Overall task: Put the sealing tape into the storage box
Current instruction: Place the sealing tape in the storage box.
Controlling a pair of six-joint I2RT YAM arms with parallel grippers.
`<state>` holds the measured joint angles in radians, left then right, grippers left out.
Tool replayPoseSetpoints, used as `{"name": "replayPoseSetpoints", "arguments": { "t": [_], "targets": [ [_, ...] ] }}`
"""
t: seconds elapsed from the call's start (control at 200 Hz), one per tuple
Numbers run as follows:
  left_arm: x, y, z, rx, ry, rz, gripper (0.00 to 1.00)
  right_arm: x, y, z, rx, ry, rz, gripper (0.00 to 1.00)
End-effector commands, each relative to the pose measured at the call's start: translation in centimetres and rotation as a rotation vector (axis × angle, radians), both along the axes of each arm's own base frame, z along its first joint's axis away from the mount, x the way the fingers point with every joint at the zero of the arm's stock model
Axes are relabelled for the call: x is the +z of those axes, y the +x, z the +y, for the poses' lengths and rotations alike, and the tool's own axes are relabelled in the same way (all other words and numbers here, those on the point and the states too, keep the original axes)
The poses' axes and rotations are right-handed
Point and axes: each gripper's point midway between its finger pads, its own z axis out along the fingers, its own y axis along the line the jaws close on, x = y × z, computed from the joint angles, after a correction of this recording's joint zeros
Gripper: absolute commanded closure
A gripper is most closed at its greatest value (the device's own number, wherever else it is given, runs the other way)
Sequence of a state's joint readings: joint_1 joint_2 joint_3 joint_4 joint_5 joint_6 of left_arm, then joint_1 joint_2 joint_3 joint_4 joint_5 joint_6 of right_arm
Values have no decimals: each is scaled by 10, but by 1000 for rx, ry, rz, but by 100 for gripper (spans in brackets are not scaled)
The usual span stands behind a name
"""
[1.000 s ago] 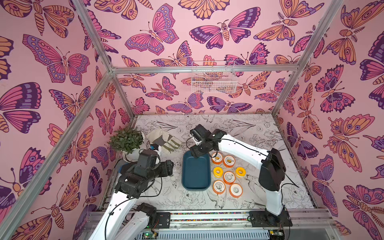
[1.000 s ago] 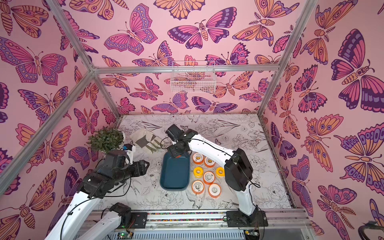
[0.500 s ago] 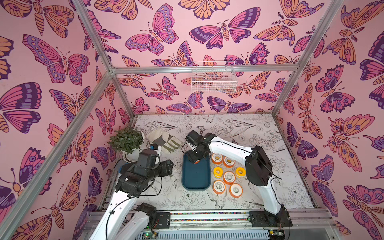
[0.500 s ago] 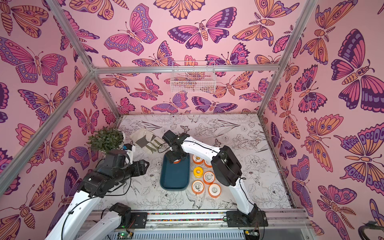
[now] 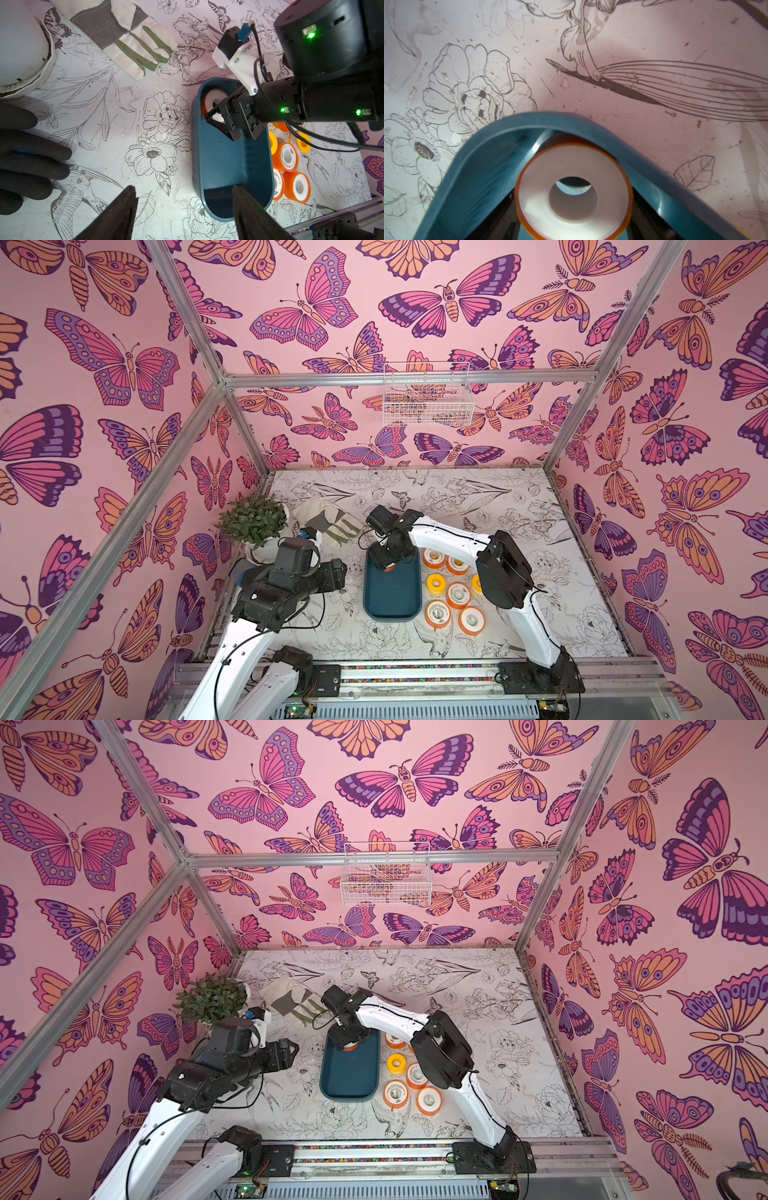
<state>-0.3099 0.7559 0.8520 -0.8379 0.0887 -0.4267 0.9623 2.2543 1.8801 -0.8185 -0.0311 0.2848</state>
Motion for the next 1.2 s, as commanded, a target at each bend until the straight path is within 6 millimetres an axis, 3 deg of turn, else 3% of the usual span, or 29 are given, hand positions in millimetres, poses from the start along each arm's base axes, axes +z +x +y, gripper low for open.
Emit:
{"name": "replayPoseSetpoints", "arguments": {
  "t": [0.0,0.255,0.385,0.586,0.756,0.921,1.081,1.192],
  "targets": [
    [-5,0,2,-3,4,9,23,-1,0,9,-1,11,-6,28],
    [-5,1,2,1,-3,10,23,-8,-1,11,-1,10,0,19],
    [-6,1,4,9,4,9,23,-4,1,11,-2,16,-13,12],
    [-5,1,5,11,1,8,23,7,-2,12,8,34,-25,11],
    [-4,1,4,10,-1,5,23,35,1,7,7,68,-82,11],
    [-5,0,5,11,-2,6,23,72,6,-10,-10,92,-188,12],
    [-4,0,5,14,-3,-2,23,113,14,-41,-61,151,-370,12],
    [-2,-1,5,14,-5,-9,23,128,17,-81,-155,195,-467,13]
  ]
}}
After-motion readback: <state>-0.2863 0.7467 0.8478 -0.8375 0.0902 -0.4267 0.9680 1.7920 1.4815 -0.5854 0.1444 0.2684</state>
